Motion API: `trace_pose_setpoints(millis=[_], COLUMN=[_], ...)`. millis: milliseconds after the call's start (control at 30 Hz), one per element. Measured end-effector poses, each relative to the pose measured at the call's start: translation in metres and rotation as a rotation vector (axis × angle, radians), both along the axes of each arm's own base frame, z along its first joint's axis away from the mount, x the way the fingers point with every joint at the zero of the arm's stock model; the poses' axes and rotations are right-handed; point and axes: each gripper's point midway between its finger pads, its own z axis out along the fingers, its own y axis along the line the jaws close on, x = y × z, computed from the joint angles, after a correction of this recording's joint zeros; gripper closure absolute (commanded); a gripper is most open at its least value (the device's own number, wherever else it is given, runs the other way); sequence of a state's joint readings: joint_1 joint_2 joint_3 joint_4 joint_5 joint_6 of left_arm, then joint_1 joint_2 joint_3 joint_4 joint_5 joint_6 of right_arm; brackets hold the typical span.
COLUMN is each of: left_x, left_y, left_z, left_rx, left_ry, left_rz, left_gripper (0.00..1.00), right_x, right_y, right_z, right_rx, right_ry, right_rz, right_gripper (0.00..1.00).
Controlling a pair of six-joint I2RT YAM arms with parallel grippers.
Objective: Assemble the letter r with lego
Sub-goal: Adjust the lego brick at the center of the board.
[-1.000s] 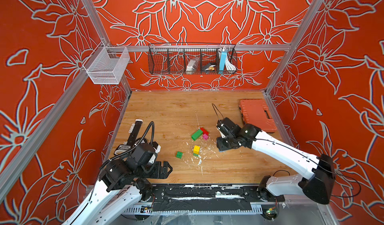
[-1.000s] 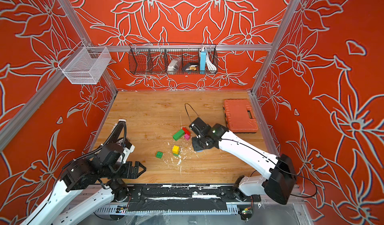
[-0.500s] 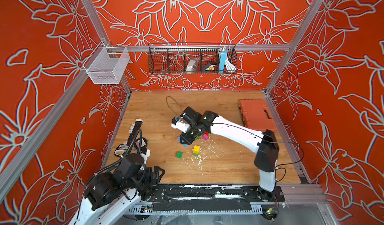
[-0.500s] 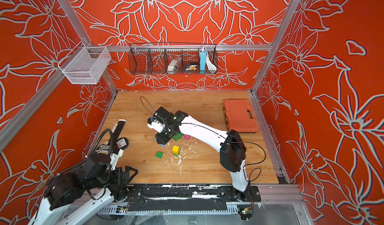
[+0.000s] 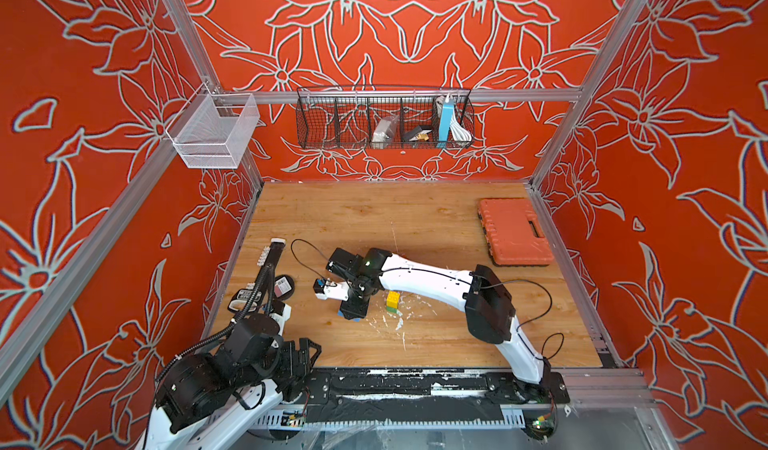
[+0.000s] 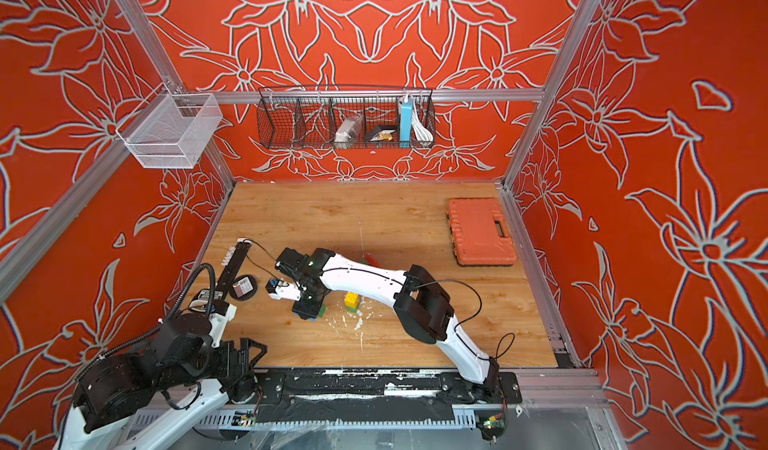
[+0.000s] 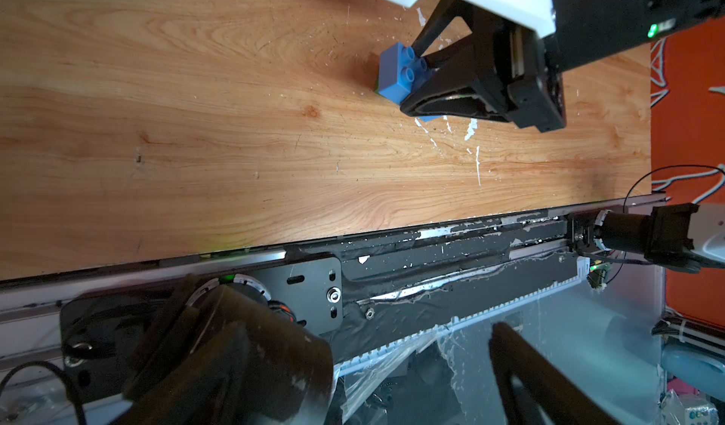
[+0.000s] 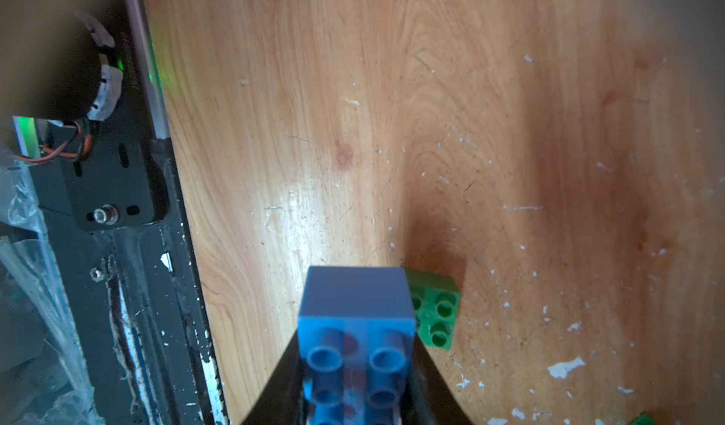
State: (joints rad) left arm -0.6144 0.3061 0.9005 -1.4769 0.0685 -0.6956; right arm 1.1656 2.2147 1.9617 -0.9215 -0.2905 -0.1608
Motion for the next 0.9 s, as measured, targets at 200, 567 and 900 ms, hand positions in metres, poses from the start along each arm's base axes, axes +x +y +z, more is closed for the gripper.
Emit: trace_pose_setpoints(millis=[200, 567, 900], left_x=[0.0, 0.0, 0.0], left_y=[0.0, 0.0, 0.0], left_z=[0.0, 0.0, 0.0], left_rx=[0.0, 0.001, 0.002], left_ry=[0.001, 0.0, -0.001], left_rz=[0.0, -0.003, -0.003], left_gripper=[0.04, 0.04, 0.05], right_x=[0.011, 0.018, 0.024], right_y=[0.009, 0.005, 0.003], right_z=[-0.006, -0.035, -0.036], right_rx=[-0.006, -0.091, -0.104], right_ry=[-0.064, -0.122, -0.155], right_rz=[0.03, 0.057, 0.055], right_gripper=[1.0, 1.0, 1.0])
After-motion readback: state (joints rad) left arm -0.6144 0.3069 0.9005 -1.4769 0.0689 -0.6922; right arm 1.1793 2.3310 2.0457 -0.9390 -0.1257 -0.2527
